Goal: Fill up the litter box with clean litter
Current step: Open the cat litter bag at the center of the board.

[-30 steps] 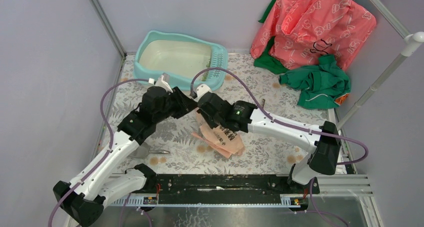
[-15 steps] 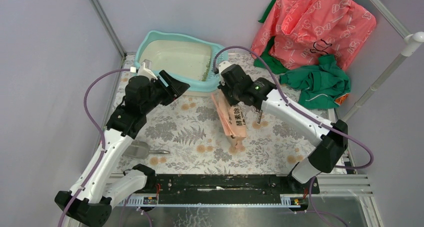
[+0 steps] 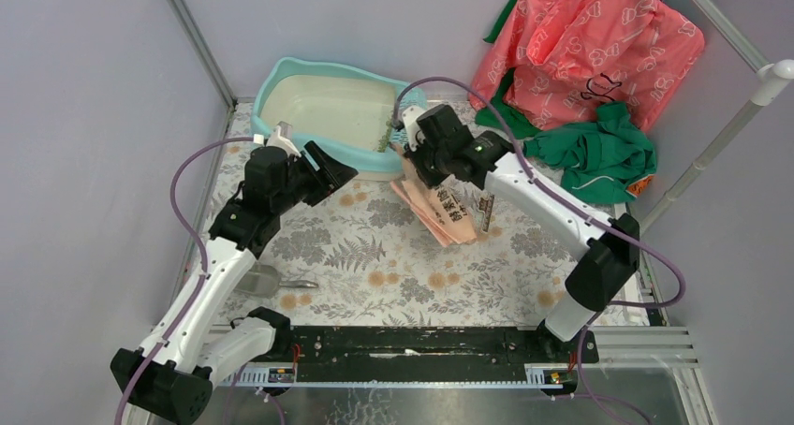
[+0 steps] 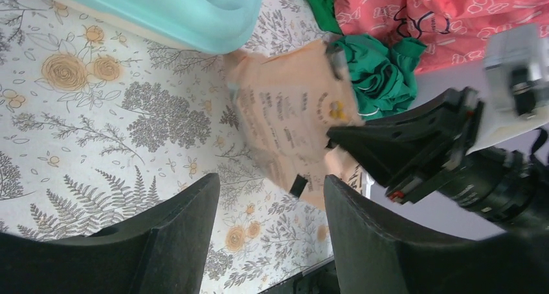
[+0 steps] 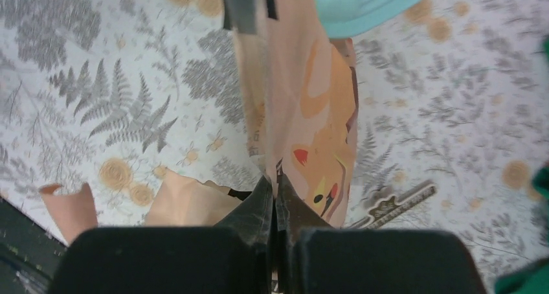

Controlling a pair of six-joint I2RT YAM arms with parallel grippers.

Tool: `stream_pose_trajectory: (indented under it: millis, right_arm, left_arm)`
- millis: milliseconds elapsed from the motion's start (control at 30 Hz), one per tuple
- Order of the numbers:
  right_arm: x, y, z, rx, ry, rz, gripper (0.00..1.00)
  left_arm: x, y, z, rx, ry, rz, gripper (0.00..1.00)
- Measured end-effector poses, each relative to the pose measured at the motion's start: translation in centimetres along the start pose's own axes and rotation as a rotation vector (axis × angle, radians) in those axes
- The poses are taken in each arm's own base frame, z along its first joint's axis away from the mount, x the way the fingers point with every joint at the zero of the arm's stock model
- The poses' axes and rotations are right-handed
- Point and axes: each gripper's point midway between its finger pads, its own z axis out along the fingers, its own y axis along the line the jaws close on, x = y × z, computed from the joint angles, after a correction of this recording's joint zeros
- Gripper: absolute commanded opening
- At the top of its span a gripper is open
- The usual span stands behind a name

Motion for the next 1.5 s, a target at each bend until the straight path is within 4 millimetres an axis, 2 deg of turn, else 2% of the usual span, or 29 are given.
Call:
stream_pose_trajectory:
  millis: [67, 200, 233, 300, 400, 500, 667, 800, 867, 1000, 1067, 1133, 1300, 1500]
  right_arm:
    - [1.2, 1.4, 1.1, -0.043, 0.029, -0.014, 0.07]
    - [3.8, 6.7, 2.7, -0.177, 0.063, -0.055, 0.32]
    - [4.5, 8.2, 2.7, -0.213, 0.070, -0.065, 0.37]
    - [6.2, 11.1, 2.3, -0.279, 0.089, -0.089, 0.41]
    - [8.1, 13.3, 0.8, -0.327, 0.102, -0.103, 0.47]
    - [8.3, 13.9, -1.3, -0.334, 0.073, -0.088, 0.48]
    - [6.1, 14.0, -5.0, -0.290, -0.049, -0.059, 0.47]
    - [5.8, 15.1, -6.3, -0.231, -0.078, -0.082, 0.47]
    - [5.9, 16.1, -6.2, -0.200, -0.073, -0.109, 0.47]
    - [6.9, 17.7, -4.5, -0.127, -0.041, -0.176, 0.47]
    - [7.6, 17.9, -3.4, -0.085, -0.017, -0.204, 0.46]
    - [8.0, 17.4, -2.3, -0.026, -0.003, -0.224, 0.44]
    - [7.5, 16.0, -0.9, 0.084, -0.012, -0.256, 0.40]
    - [5.9, 15.8, 0.1, 0.113, -0.043, -0.263, 0.37]
  left_arm:
    - [0.3, 0.5, 0.1, -0.007, 0.004, -0.003, 0.67]
    - [1.0, 1.5, 0.0, -0.017, 0.013, -0.008, 0.67]
    - [1.3, 1.8, -0.1, -0.020, 0.016, -0.009, 0.67]
    - [1.7, 2.3, -0.2, -0.026, 0.021, -0.011, 0.67]
    - [2.1, 2.7, -0.4, -0.029, 0.020, -0.013, 0.67]
    - [2.4, 3.0, -0.8, -0.024, 0.016, -0.012, 0.67]
    - [2.8, 3.3, -1.3, -0.018, 0.015, -0.014, 0.67]
    - [2.9, 3.2, -1.6, -0.009, 0.010, -0.013, 0.68]
    - [2.9, 3.1, -1.9, -0.004, 0.007, -0.012, 0.70]
    - [3.3, 3.4, -2.5, -0.006, 0.006, -0.012, 0.81]
    - [3.6, 3.7, -2.7, -0.014, 0.009, -0.015, 0.86]
    - [3.9, 4.3, -2.8, -0.031, 0.015, -0.020, 0.97]
    - [4.6, 5.6, -2.9, -0.068, 0.023, -0.029, 0.99]
    - [5.4, 6.5, -2.8, -0.090, 0.042, -0.036, 0.99]
